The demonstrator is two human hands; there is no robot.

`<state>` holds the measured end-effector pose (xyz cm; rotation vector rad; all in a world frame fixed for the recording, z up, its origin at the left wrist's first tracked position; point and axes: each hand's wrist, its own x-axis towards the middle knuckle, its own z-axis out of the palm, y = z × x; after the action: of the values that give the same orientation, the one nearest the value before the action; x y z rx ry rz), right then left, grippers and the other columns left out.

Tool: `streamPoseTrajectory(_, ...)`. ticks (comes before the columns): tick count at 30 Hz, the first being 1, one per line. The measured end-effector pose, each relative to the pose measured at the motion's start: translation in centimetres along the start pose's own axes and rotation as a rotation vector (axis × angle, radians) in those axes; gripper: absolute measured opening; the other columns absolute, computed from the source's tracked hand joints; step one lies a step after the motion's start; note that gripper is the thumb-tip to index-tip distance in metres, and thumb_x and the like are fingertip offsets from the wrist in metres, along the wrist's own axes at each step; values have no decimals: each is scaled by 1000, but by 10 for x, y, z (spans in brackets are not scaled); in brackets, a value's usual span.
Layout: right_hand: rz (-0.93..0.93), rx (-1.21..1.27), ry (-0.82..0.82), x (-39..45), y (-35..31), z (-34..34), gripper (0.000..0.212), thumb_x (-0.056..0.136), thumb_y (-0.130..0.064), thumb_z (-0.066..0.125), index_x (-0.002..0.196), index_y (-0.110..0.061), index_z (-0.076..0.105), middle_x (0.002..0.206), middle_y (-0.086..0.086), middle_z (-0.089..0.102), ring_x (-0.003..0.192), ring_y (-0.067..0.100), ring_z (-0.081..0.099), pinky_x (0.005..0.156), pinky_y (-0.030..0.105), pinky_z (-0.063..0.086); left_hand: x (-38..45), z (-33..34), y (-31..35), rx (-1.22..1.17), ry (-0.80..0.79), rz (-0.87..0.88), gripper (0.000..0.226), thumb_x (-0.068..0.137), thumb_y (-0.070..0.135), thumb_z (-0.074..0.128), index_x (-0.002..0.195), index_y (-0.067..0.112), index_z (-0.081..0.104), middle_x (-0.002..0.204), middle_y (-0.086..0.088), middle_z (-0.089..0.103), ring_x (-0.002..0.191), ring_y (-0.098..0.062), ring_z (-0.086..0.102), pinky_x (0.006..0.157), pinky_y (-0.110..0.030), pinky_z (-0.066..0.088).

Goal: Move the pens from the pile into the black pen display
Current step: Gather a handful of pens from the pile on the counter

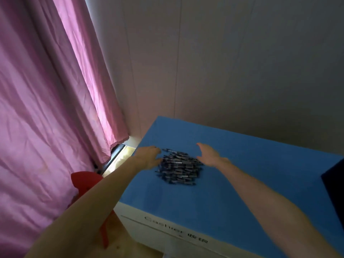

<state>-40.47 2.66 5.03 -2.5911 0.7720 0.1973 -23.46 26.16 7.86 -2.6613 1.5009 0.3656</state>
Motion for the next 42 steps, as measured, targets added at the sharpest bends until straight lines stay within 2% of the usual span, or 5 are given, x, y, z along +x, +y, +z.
streamPoseTrajectory(9, -86, -17, -175, 99, 13, 17, 68, 96, -9, 63, 157, -19, 34, 158, 5, 39, 142, 24, 42, 113, 41, 41, 116, 21, -22, -71, -111, 22, 37, 100, 40, 51, 133, 26, 60, 129, 1, 66, 117, -25, 61, 93, -36, 49)
streamPoseTrajectory(16, -99, -31, -302, 116, 43, 20, 73, 92, -21, 72, 155, -17, 35, 140, 8, 51, 124, 26, 54, 100, 39, 48, 164, 45, -34, -165, -161, 61, 40, 101, 38, 56, 136, 19, 58, 138, -4, 57, 121, -28, 58, 98, -38, 47)
streamPoseTrajectory(20, -103, 8, -297, 114, 58, 26, 71, 92, -25, 73, 154, -18, 38, 128, 3, 56, 97, 15, 52, 82, 28, 43, 183, 57, -34, -188, -199, 150, 26, 98, 28, 58, 118, 13, 65, 118, -9, 61, 110, -31, 60, 88, -37, 47)
streamPoseTrajectory(28, -54, 97, -190, 112, 67, 33, 43, 92, -15, 68, 135, -16, 62, 97, -9, 66, 88, 9, 61, 78, 25, 49, 210, 62, -28, -278, -171, 328, 25, 99, 28, 58, 120, 18, 67, 110, -4, 59, 103, -27, 60, 87, -38, 49)
streamPoseTrajectory(42, -199, -68, -162, 112, 62, 41, 63, 90, -36, 69, 147, -22, 48, 119, -5, 52, 93, 10, 50, 73, 27, 43, 215, 76, -26, -322, -147, 354, 49, 91, 47, 70, 133, 23, 59, 127, 4, 50, 88, -13, 56, 83, -30, 48)
